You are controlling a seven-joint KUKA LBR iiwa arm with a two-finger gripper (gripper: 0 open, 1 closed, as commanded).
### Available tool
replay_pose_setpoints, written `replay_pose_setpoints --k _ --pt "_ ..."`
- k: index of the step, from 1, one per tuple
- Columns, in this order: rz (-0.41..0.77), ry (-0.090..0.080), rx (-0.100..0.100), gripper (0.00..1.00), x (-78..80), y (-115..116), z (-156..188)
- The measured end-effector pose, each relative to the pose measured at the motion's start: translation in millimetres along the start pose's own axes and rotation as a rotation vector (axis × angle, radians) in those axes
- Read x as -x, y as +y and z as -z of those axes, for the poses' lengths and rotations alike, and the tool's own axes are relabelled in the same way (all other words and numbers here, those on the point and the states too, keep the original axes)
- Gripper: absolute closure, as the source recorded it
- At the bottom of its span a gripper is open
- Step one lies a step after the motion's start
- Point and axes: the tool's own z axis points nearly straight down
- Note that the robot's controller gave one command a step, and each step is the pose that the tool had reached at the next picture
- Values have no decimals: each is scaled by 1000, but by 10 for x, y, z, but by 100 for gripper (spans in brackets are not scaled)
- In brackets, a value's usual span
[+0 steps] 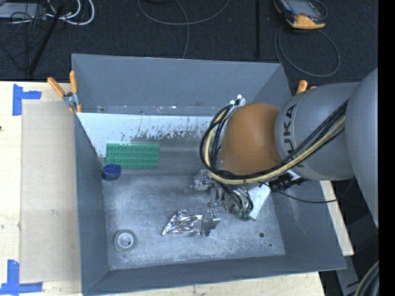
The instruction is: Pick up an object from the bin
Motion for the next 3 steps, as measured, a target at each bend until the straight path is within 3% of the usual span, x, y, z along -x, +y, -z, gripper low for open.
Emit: replay_pose_setpoints --k 1,2,3 --pt "50 -3 0 0 41 55 -348" --pt "49 2 1 100 35 60 -329" --pt "160 -10 -1 100 30 54 1472"
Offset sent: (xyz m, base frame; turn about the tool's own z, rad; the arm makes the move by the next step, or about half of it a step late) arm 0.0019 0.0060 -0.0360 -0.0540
